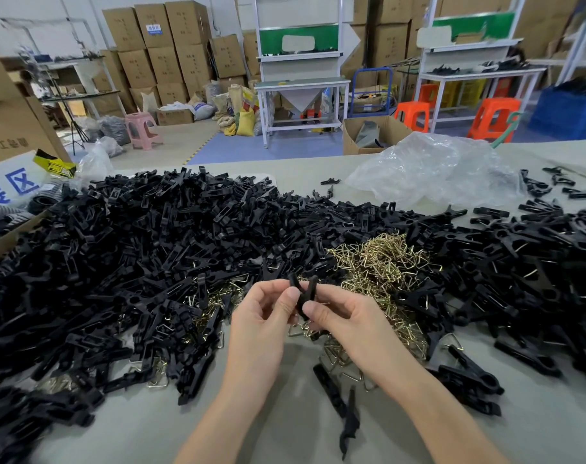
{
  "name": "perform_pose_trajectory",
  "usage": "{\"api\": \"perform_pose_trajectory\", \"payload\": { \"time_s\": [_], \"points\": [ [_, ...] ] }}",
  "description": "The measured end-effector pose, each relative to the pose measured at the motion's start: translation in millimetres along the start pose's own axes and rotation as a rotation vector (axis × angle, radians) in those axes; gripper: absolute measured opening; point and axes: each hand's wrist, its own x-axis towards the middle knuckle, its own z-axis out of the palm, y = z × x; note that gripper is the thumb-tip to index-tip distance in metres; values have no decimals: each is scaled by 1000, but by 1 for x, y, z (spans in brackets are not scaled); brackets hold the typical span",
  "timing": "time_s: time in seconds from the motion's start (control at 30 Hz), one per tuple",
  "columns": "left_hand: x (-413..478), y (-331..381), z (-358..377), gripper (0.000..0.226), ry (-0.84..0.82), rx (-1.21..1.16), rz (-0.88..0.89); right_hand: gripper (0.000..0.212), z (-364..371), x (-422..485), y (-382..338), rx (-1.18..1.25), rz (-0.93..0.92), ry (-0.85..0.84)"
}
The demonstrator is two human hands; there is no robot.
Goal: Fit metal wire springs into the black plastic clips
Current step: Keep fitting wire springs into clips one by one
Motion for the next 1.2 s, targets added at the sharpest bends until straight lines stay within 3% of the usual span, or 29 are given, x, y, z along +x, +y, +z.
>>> {"api": "perform_pose_trajectory", "payload": {
  "time_s": [0.17, 0.23, 0.4, 0.47, 0.7, 0.83, 1.03, 1.2],
  "points": [
    [-1, 0, 4, 20, -19, -60, -13, 29, -2, 1, 3, 41, -25, 89],
    [-2, -2, 5, 23, -28, 47, 29, 29, -4, 1, 3, 77, -29, 145],
    [-9, -16, 0, 32, -163, 947, 362, 33, -11, 0, -3, 178, -83, 288],
    [-9, -20, -1, 37, -227, 1133, 399, 39, -13, -1, -3, 155, -100, 342],
    [2, -21, -5, 28, -274, 1202, 348, 34, -8, -7, 5, -141, -105, 431],
    [-1, -22, -6, 38, -182, 1278, 327, 36, -5, -14, 3, -264, -132, 422],
    [4, -20, -12, 26, -198, 1288, 266, 38, -5, -24, 2, -320, -167, 476],
    [1, -20, -12, 16, -194, 1260, 342, 39, -5, -19, 4, -329, -150, 450]
  ]
}}
